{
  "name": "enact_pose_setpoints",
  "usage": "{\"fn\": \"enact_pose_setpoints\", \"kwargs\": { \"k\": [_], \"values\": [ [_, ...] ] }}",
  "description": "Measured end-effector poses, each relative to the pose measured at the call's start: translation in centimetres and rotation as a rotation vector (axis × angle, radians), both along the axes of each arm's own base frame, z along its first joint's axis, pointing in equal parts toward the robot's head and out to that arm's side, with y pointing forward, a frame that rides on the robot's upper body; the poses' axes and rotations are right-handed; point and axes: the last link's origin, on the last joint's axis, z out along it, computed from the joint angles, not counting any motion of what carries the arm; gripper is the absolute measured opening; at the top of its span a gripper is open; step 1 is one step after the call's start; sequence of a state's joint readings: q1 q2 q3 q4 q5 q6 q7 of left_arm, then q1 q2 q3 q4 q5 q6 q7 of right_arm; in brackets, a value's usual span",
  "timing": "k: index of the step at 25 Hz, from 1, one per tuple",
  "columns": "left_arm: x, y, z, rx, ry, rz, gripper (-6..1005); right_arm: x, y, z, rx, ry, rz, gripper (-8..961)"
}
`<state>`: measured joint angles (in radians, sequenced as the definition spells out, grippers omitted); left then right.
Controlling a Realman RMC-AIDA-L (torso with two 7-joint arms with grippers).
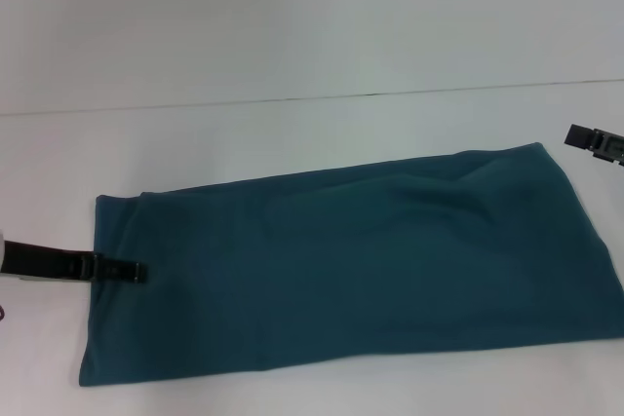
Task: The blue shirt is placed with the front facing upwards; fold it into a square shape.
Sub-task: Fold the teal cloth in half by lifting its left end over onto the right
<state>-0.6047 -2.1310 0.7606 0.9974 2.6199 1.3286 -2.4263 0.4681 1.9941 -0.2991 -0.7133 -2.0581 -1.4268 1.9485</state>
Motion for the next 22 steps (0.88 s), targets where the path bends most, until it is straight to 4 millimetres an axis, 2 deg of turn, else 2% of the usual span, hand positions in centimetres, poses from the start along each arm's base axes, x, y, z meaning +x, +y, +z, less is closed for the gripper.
{"fn": "enact_pose_setpoints", "kwargs": {
  "k": [14, 22],
  "values": [
    [-0.33, 0.03, -0.02, -0.007, 0.017, 0.006, 890, 0.13, -0.17, 0.00, 0.001, -0.003, 0.001, 925],
    [0.13, -0.25, 0.41, -0.039, 0.005, -0.036, 891, 0.15, -0.18, 0.06, 0.000, -0.005, 0.001, 925]
  ]
}}
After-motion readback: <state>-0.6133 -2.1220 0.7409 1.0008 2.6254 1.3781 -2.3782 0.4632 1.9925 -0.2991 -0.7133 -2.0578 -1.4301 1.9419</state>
